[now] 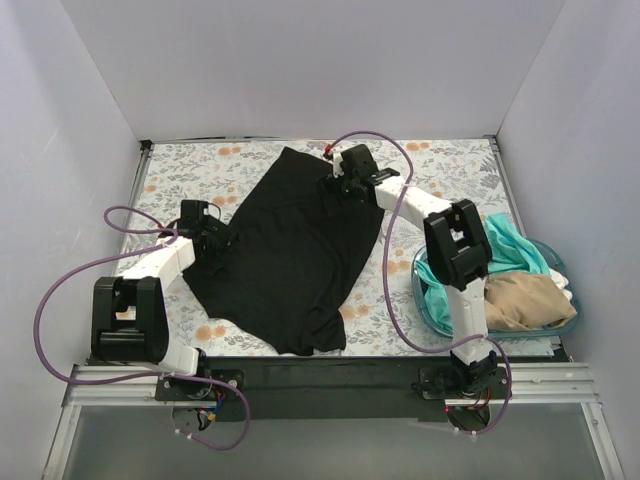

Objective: Fold and stack the t-shirts
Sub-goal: Flatten the tshirt out

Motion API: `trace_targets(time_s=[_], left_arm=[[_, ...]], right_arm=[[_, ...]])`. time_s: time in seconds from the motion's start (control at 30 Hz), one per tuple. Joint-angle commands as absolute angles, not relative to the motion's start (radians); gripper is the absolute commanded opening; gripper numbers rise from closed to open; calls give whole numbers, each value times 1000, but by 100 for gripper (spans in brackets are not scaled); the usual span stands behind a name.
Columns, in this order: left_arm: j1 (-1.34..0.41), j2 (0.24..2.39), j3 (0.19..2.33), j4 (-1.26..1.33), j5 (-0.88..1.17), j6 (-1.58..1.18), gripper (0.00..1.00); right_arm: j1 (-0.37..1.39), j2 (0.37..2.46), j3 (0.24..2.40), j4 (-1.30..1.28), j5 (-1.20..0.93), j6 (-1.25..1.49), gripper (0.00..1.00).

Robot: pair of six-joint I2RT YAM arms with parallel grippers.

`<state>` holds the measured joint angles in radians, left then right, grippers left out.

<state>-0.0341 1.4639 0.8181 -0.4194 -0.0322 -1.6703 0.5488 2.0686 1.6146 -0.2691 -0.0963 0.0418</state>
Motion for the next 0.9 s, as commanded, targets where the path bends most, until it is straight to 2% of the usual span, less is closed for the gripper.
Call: trace_targets(time_s=[0.0, 0.07, 0.2, 0.33, 0.37, 0.43, 0.47, 0.53, 0.57, 0.7, 0.83, 0.87], left_arm=[[-52, 1463, 804, -408, -9, -1660, 77], [-63, 1483, 807, -407, -12, -1664, 77], [-84, 1543, 833, -403, -15, -1664, 77], [-132, 1615, 877, -402, -26, -1664, 77], [-144, 1626, 888, -403, -34, -1663, 77], [-190, 1652, 925, -408, -61, -1655, 77], [-204, 1675, 940, -411, -66, -1652, 77], [-239, 1704, 978, -416, -64, -1646, 77], [-248, 1730, 991, -419, -61, -1643, 77], [-285, 1766, 1034, -436, -44, -1625, 77], [-290, 1714, 1013, -460, -57, -1621, 77], [-290, 1694, 1002, -466, -63, -1620, 77]], right_arm=[[543, 2185, 1782, -359, -34, -25, 98], [540, 2216, 1821, -385, -32, -22, 98], [538, 2208, 1734, -385, -40, -8, 98], [538, 2113, 1528, -351, -66, 69, 95], [540, 2085, 1414, -336, -84, 86, 93], [540, 1985, 1289, -266, -139, 156, 93], [545, 1945, 1140, -238, -153, 190, 91], [560, 1808, 984, -137, -179, 285, 89], [589, 1760, 859, -114, -181, 305, 89], [750, 1478, 639, -109, -144, 397, 89], [914, 1309, 615, -155, -138, 443, 91], [936, 1287, 627, -175, -138, 433, 94]])
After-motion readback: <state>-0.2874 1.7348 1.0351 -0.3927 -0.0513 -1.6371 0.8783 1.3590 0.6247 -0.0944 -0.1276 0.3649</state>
